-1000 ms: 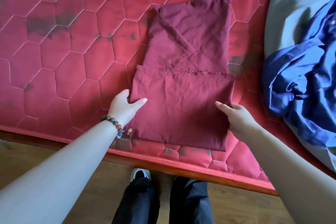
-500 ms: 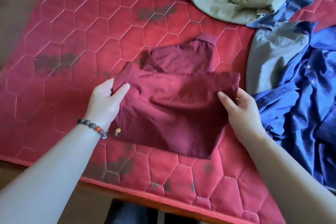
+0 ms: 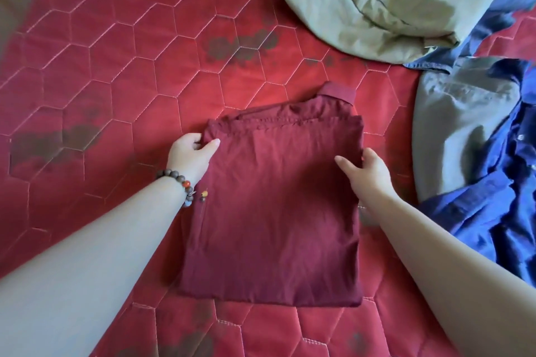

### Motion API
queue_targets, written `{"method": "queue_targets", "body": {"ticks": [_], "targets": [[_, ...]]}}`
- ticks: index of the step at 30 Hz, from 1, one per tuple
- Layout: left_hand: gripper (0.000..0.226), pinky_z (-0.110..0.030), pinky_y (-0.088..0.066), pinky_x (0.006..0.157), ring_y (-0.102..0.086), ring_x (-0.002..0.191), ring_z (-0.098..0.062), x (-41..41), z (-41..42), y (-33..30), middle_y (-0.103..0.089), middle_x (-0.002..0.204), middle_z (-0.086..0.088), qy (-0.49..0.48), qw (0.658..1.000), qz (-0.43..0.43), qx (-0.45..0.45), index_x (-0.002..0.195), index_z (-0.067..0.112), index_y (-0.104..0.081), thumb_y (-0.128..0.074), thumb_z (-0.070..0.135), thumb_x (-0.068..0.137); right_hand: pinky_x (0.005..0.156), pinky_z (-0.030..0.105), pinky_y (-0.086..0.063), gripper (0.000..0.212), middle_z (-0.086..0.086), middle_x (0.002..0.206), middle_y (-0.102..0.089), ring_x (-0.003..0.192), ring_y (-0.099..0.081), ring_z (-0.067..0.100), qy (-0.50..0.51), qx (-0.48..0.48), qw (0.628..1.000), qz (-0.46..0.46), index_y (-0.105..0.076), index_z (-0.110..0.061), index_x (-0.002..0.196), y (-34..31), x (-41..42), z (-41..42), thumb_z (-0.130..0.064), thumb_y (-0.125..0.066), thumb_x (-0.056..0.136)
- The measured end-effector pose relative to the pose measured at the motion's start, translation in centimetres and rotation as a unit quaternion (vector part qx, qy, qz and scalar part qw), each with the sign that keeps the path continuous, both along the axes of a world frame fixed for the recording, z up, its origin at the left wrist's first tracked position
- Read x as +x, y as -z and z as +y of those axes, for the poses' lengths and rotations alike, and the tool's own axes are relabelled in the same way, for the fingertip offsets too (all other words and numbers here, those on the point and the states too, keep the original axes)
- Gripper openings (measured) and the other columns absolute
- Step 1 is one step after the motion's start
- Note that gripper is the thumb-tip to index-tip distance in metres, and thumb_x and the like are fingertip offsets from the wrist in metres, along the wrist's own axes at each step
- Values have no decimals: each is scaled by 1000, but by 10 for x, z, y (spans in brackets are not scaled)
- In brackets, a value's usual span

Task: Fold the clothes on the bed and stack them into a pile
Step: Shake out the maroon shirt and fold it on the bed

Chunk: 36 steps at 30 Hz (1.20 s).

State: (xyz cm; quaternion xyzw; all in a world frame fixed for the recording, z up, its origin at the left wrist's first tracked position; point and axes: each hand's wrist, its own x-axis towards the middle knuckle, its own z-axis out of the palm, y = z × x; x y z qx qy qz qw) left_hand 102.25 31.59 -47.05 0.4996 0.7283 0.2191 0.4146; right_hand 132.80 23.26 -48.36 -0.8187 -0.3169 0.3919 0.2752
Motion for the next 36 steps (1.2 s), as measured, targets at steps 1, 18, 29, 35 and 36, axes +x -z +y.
{"method": "queue_targets", "body": {"ticks": [1,18,29,35,36], "targets": [[20,-38,-53,74,-68,75,-26,1,3,0,-72,76,-6,0,1000,0,8,82,8,-69,-68,28,87,80,37,-55,27,-1,95,-69,89,-67,18,9,15,999,32,-59,-16,97,-3,-3,3,-36,-72,84],[30,-28,-28,54,-36,53,-19,10,72,12,-43,55,-6,44,994,91,48,69,6,-54,-59,22,94,62,31,-38,31,5,75,-51,69,-45,18,46,35,998,-1,-53,3,87,-1,12,77,-25,-66,89],[36,-41,-37,102,-52,118,-35,57,43,3,-59,123,-17,106,936,206,263,122,3,-59,-49,22,94,100,39,-35,35,16,129,-51,120,-46,33,-75,177,927,-323,-57,-6,120,-17,-18,70,-19,-61,88],[51,-49,-10,120,-13,150,-22,95,-5,38,-25,159,-5,400,846,310,169,144,26,-44,-32,33,95,121,45,-11,56,8,159,-25,149,-14,21,-424,130,853,-274,-32,-6,149,18,-83,68,-10,-41,94],[50,-52,-8,120,-12,150,-22,93,-3,42,-23,160,-3,395,845,323,162,144,30,-44,-30,35,95,122,42,-8,57,5,160,-22,149,-11,18,-436,122,846,-280,-28,-9,151,24,-79,70,-14,-37,95]]}}
